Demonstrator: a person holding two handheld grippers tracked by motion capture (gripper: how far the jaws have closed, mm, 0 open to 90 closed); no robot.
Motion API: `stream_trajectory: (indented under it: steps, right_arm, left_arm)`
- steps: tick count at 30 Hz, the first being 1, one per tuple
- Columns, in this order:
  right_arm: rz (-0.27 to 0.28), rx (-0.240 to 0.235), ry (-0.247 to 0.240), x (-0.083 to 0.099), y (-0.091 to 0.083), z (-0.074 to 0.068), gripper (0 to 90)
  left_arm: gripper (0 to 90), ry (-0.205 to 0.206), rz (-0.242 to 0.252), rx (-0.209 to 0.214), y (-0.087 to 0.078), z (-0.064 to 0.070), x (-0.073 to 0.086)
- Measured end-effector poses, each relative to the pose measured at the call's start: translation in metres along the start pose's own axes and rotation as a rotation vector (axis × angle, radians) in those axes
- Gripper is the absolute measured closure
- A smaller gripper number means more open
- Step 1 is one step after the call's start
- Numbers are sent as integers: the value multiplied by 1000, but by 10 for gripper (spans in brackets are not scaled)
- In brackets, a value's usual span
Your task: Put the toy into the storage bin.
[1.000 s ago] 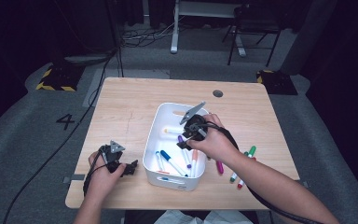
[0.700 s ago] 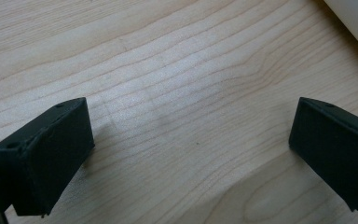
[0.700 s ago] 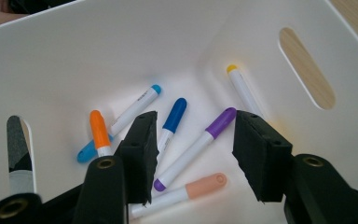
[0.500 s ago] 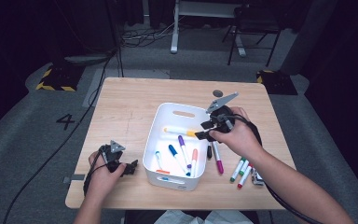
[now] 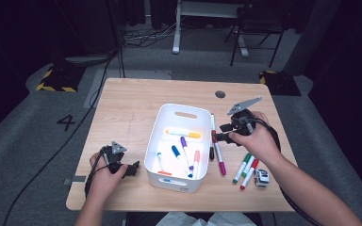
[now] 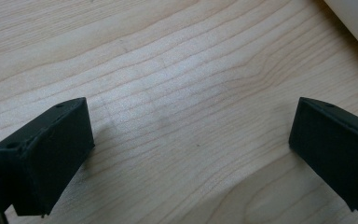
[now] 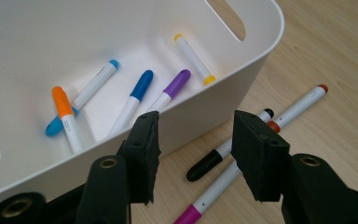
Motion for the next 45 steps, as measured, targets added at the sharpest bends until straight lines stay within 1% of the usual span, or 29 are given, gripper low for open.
stream_trajectory:
  steps: [2, 3, 4, 6, 9, 11, 15, 18, 22, 24, 27, 29, 30, 34, 36, 37, 38, 40, 42, 45]
  right_arm:
    - [-17, 4, 6, 7, 6, 4, 523]
    - [-28, 7, 22, 11, 9, 6, 525]
    - [-26, 7, 19, 13, 13, 8, 533]
    - [-49, 6, 34, 20, 21, 11, 544]
    - [-75, 2, 33, 31, 35, 16, 554]
    - [-96, -3, 45, 39, 45, 18, 559]
    - [-124, 5, 58, 51, 60, 25, 568]
    - [-141, 3, 81, 58, 70, 29, 574]
    - [-163, 19, 95, 66, 83, 38, 581]
    - [-168, 12, 107, 69, 89, 38, 582]
    - [-182, 16, 107, 74, 96, 40, 585]
    - [-193, 24, 109, 77, 100, 41, 586]
    - [-195, 19, 111, 78, 102, 41, 591]
    - [-196, 34, 121, 81, 104, 43, 626]
    - [-196, 54, 131, 83, 104, 48, 643]
    - [-198, 48, 142, 84, 103, 48, 656]
    - [-200, 58, 144, 85, 103, 51, 668]
    - [-200, 76, 166, 89, 103, 56, 701]
    - [-199, 83, 169, 91, 104, 59, 724]
    - [-184, 86, 195, 92, 103, 62, 749]
  left_arm:
    - [1, 0, 0, 0, 0, 0, 0]
    - [1, 0, 0, 0, 0, 0, 0]
    - [1, 0, 0, 0, 0, 0, 0]
    - [1, 0, 0, 0, 0, 0, 0]
    - [1, 0, 0, 0, 0, 0, 0]
    - [1, 0, 0, 0, 0, 0, 0]
    - [1, 0, 0, 0, 0, 0, 0]
    - [1, 0, 0, 0, 0, 0, 0]
    - [1, 0, 0, 0, 0, 0, 0]
    - [1, 0, 0, 0, 0, 0, 0]
    - [1, 0, 0, 0, 0, 0, 0]
    - [1, 0, 0, 0, 0, 0, 0]
    - [1, 0, 0, 0, 0, 0, 0]
    - [1, 0, 0, 0, 0, 0, 0]
    - [1, 0, 0, 0, 0, 0, 0]
    - [1, 0, 0, 0, 0, 0, 0]
    - [1, 0, 0, 0, 0, 0, 0]
    - [1, -1, 0, 0, 0, 0, 0]
    - [1, 0, 0, 0, 0, 0, 0]
    - [1, 0, 0, 0, 0, 0, 0]
Point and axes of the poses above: each handheld gripper's, and its own axes: y roughly forward along the jaws, x roughly out of its underside, z roughly to its right, the point moved 10 cm from there along y, roughly forward along the jaws, and after that the axes turned 7 degrees about -z, right-handed, at the moved point
